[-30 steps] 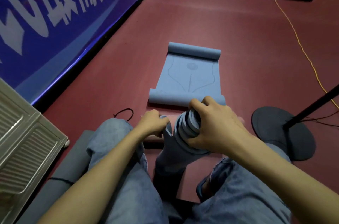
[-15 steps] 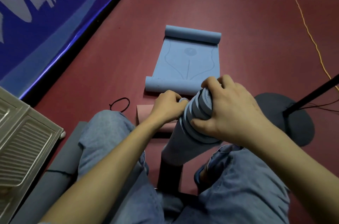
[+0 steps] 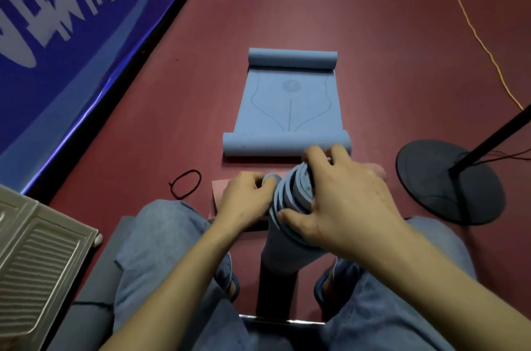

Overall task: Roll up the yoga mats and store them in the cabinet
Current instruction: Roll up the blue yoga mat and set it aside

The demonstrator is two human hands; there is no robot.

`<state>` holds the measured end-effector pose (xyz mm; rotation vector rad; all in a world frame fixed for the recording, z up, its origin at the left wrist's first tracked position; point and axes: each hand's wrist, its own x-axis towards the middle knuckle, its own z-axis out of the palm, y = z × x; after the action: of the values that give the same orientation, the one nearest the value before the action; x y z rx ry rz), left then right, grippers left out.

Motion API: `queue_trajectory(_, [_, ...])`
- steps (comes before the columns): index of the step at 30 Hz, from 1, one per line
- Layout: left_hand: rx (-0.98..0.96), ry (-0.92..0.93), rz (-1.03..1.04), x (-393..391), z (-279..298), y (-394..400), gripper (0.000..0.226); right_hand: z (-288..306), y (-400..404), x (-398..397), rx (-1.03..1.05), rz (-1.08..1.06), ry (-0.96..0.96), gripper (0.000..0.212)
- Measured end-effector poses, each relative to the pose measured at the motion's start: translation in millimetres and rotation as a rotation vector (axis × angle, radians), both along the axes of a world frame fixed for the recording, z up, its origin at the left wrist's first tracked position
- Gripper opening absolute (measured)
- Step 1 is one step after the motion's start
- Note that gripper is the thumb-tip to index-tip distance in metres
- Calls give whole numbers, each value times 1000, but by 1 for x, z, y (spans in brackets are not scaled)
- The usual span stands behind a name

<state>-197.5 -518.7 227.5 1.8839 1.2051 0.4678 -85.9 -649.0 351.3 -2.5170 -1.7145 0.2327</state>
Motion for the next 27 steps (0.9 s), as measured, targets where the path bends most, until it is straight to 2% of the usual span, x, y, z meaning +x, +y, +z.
queue_trajectory(3, [-21, 8, 9, -1, -2, 0, 40, -29, 13, 1, -35, 28, -107, 83])
queue_trajectory(6, [-134, -74, 5, -5, -2, 7, 46, -46, 27, 12, -105, -97, -52, 110])
queue_trajectory(9, [-219, -133, -3, -10, -3, 8, 41, -58, 35, 11, -93, -86, 2, 119])
queue_trajectory(14, [-245, -159, 33, -22, 0, 6, 35, -79, 38, -3, -96, 31, 35, 102])
queue_trajectory(17, [-252, -147, 19, -29, 2, 4, 43, -80, 39, 4, -125, 119, 44, 110])
queue_trajectory(19, [-209, -134, 2, -32, 1, 3, 47, -69, 36, 12, -175, 165, 138, 116])
queue_trajectory(21, [-186, -144, -8, -32, 0, 2, 50, -56, 32, 23, -146, 182, 192, 112])
queue_trajectory(23, [-182, -164, 3, -30, -3, 1, 52, -52, 29, 28, -87, 164, 167, 102])
queue_trajectory(27, [-132, -148, 20, -23, -6, -2, 47, -77, 28, 20, -143, 174, 50, 94])
